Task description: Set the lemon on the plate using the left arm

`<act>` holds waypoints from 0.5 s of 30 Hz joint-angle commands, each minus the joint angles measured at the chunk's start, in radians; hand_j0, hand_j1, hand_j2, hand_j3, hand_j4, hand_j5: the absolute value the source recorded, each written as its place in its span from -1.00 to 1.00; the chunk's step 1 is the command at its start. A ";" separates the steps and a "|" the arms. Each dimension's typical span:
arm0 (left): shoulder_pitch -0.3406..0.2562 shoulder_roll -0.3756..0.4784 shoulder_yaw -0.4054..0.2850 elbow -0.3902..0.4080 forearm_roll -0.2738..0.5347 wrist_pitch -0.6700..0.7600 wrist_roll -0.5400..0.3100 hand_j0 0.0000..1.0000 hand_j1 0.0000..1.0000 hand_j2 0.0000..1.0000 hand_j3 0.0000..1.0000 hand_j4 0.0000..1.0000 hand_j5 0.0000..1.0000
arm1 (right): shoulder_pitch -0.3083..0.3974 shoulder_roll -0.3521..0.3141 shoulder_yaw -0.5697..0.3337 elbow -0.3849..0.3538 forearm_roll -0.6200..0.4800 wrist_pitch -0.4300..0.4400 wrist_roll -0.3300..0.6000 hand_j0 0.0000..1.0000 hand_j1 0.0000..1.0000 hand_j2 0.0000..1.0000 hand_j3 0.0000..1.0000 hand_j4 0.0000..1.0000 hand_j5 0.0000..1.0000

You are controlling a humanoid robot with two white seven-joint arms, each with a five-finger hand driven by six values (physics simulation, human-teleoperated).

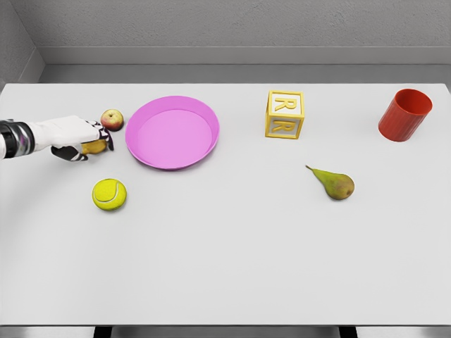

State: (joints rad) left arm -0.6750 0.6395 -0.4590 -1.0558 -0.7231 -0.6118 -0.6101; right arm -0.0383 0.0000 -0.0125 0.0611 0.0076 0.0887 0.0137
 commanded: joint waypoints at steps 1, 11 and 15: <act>0.000 -0.003 -0.001 0.000 0.004 0.001 -0.001 0.26 0.26 0.26 0.26 0.26 0.26 | 0.000 0.000 0.000 0.000 0.000 0.000 0.000 1.00 1.00 1.00 1.00 1.00 1.00; 0.000 -0.001 -0.004 -0.010 0.005 0.001 -0.001 0.20 0.20 0.20 0.20 0.20 0.20 | 0.000 0.000 0.000 0.000 0.000 0.000 0.000 1.00 1.00 1.00 1.00 1.00 1.00; 0.014 -0.001 0.002 -0.027 0.008 0.001 -0.001 0.20 0.20 0.20 0.20 0.20 0.20 | 0.000 0.000 0.000 0.000 0.000 0.000 0.000 1.00 1.00 1.00 1.00 1.00 1.00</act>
State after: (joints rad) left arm -0.6611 0.6375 -0.4585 -1.0745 -0.7181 -0.6111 -0.6094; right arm -0.0383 0.0000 -0.0125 0.0611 0.0076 0.0890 0.0137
